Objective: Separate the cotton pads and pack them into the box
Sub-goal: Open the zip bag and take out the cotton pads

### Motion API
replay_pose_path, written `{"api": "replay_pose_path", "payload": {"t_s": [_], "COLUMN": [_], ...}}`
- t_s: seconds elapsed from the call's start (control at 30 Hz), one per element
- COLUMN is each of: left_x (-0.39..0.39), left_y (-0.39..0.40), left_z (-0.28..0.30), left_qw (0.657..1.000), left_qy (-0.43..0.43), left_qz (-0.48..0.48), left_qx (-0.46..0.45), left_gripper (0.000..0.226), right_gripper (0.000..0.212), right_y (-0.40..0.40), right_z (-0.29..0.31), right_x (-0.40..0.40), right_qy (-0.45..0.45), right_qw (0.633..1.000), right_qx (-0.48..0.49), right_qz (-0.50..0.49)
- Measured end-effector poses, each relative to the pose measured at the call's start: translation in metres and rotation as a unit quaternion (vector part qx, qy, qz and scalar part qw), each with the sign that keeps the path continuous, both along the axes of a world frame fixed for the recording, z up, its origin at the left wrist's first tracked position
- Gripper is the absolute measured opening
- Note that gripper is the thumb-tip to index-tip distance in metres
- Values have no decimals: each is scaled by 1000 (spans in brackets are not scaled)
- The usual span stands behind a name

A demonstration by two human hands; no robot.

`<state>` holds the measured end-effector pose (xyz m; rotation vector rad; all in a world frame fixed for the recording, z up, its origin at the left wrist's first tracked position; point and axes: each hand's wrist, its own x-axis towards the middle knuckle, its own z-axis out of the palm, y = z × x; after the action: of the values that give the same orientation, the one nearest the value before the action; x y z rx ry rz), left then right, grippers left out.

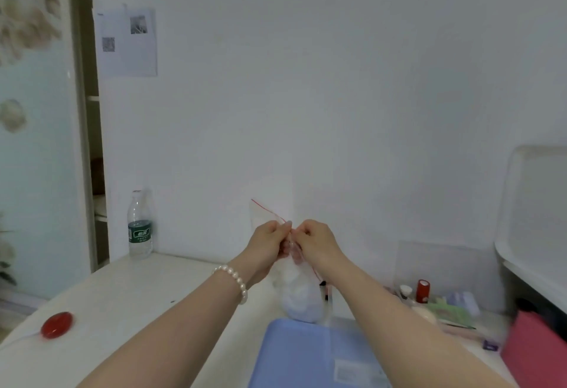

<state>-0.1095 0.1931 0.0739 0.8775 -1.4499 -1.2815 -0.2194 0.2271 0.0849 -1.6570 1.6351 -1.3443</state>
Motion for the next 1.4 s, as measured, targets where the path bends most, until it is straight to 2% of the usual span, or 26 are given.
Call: {"api": "replay_pose_path", "payload": {"t_s": [0.1,0.23,0.3,0.4,0.5,0.63,0.7,0.73,0.83,0.93,1.03,1.1,1.17,1.27,1.33,1.4], "left_x": [-8,-11,-5,17,49,57,53,52,51,50,54,58,62,59,49,33], "left_y": [0,5,7,3,-5,-2,1,2,7,10,7,3,0,12,25,36], "left_z": [2,3,5,14,25,21,19,20,25,34,39,30,7,-39,-65,-80], "left_qw": [999,997,993,968,950,934,938,943,944,913,954,966,953,907,891,897], "left_qy": [-21,-23,-69,-180,-218,-280,-284,-288,-323,-393,-294,-243,-274,-323,-251,-96], "left_qz": [46,69,95,161,212,211,189,162,71,84,64,76,66,-85,-165,-186], "left_qx": [-20,-21,-27,-66,-71,-71,-57,-41,-11,-71,-12,40,109,258,341,388], "left_gripper": [30,25,25,27,26,22,11,16,52,50,79,85,87,106,115,103], "right_gripper": [24,24,22,25,21,17,12,12,18,16,16,16,17,18,19,21], "right_y": [-2,-12,-13,-10,-9,-3,-2,-2,0,9,16,20,25,31,35,37], "right_z": [-3,-5,-4,4,18,29,33,35,39,40,40,40,40,39,37,34], "right_x": [11,7,-1,-23,-54,-59,-54,-53,-52,-48,-42,-38,-34,-29,-26,-23], "right_qy": [-23,-107,-121,-53,42,179,206,210,181,212,266,293,301,280,249,230], "right_qw": [998,982,979,985,983,966,962,963,978,977,964,956,953,960,968,973], "right_qx": [-36,-51,-38,-41,-34,-1,8,10,18,6,-11,-11,-10,5,9,-1], "right_qz": [-50,-146,-159,-158,-177,-187,-181,-170,-101,-16,-2,-12,-28,-31,-22,-16]}}
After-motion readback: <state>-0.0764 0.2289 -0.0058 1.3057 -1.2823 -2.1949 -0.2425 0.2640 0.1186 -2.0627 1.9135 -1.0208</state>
